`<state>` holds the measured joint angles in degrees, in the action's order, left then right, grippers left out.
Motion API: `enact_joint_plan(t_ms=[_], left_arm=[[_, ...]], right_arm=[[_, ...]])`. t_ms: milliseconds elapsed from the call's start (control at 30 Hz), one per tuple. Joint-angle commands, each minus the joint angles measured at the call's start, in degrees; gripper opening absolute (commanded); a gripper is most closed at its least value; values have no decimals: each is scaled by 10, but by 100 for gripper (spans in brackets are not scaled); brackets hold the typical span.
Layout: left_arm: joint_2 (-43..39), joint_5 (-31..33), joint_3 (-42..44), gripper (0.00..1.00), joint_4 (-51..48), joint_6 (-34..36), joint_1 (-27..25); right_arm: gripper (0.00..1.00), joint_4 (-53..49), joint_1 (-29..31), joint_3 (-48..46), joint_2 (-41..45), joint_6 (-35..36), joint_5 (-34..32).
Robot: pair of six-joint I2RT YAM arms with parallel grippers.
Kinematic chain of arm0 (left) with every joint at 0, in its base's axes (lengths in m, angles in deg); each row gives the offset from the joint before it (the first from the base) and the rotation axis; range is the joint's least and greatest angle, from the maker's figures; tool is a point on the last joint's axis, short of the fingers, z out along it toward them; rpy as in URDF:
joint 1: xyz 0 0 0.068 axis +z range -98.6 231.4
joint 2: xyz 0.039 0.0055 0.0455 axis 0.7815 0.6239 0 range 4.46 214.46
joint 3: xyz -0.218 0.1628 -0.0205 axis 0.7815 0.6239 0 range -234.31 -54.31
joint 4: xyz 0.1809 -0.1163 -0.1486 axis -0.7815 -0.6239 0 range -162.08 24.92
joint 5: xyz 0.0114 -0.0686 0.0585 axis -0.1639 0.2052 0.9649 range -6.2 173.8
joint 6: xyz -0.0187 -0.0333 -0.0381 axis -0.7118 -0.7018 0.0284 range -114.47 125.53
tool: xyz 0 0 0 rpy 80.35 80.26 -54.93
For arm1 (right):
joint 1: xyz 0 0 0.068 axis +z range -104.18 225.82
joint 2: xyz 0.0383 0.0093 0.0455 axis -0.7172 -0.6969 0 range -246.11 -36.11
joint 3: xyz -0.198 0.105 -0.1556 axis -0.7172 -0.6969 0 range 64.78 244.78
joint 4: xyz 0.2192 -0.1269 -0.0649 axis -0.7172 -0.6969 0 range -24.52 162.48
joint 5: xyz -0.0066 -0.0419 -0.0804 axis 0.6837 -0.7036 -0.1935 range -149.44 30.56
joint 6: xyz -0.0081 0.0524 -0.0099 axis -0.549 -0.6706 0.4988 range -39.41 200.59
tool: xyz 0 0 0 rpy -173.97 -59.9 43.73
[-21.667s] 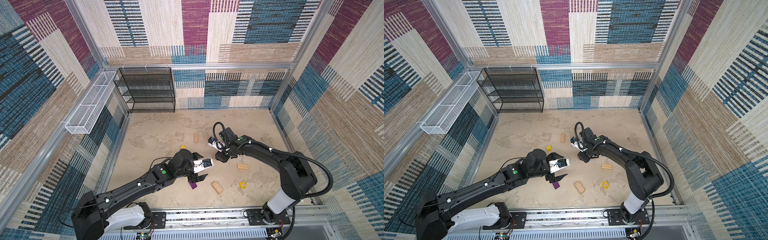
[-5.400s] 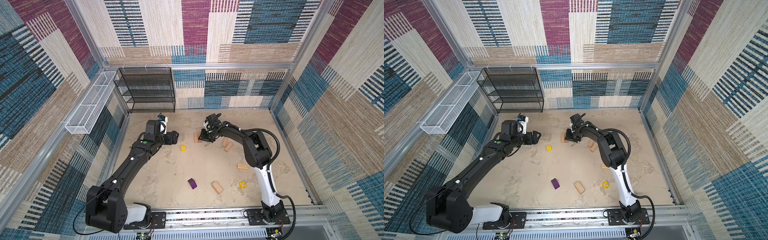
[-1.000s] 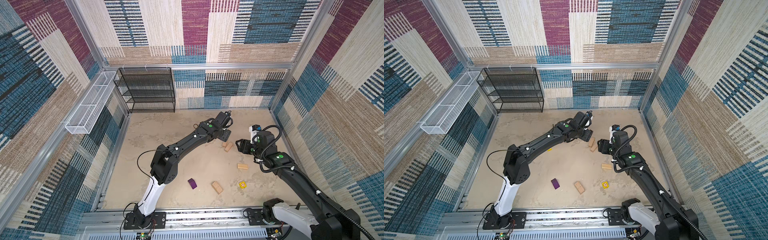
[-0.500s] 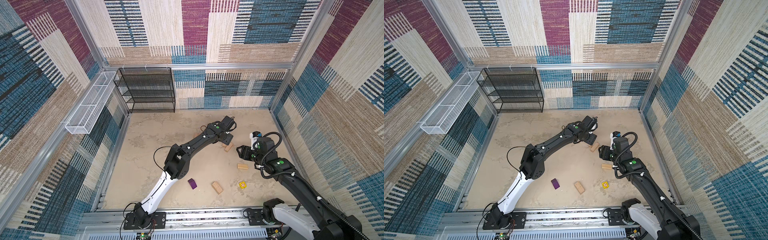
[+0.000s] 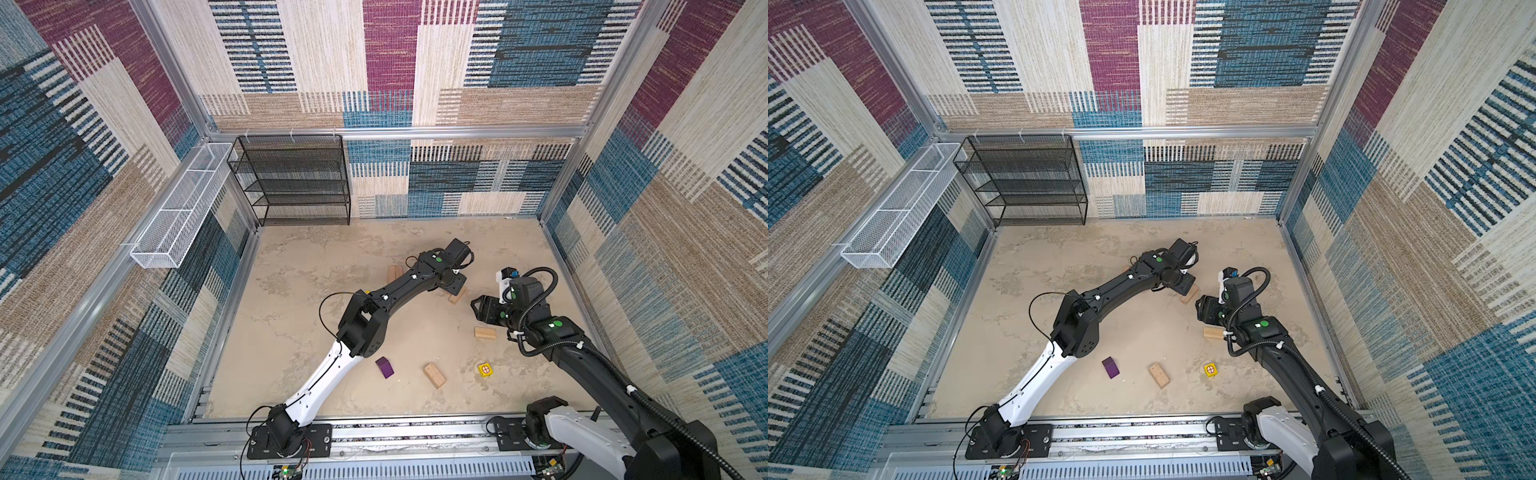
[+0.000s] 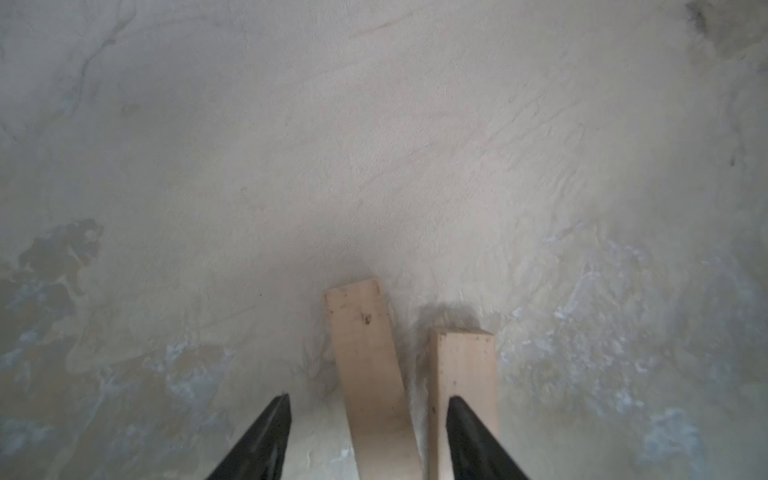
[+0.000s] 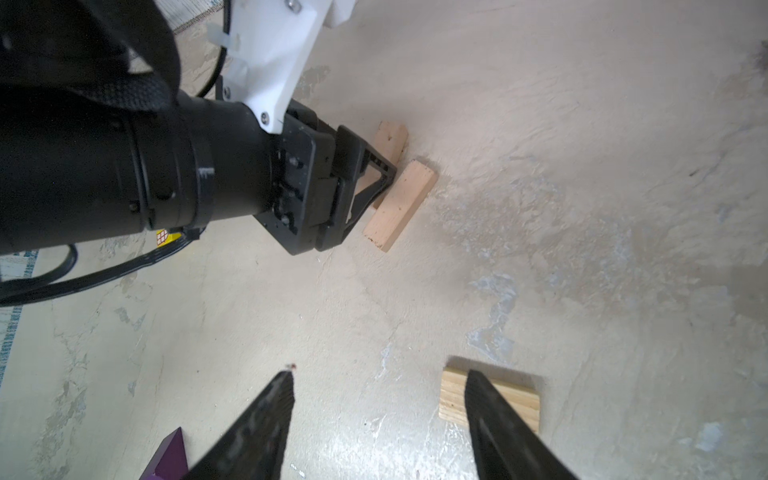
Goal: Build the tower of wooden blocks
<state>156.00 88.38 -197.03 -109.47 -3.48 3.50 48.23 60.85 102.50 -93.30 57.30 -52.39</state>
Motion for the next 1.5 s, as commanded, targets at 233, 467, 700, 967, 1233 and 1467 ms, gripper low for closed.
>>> enact_joint_plan(t_ms=[233,467,700,967,1233,1467], left_arm=[[14,19,-7,57,-4,23,0],[19,16,-6,49,-7,30,1],[18,4,-1,39,-10,40,3],[2,0,16,24,-12,58,4],[-46,-5,75,12,-12,89,9],[-123,-12,133,7,-9,164,25]], right_arm=[[68,21,0,-5,-6,0,6],[68,23,0,-4,-11,-2,9],[68,24,1,0,-12,-7,12],[68,25,0,7,-13,-17,18],[68,30,1,18,-15,-32,26],[67,43,1,26,-20,-44,37]])
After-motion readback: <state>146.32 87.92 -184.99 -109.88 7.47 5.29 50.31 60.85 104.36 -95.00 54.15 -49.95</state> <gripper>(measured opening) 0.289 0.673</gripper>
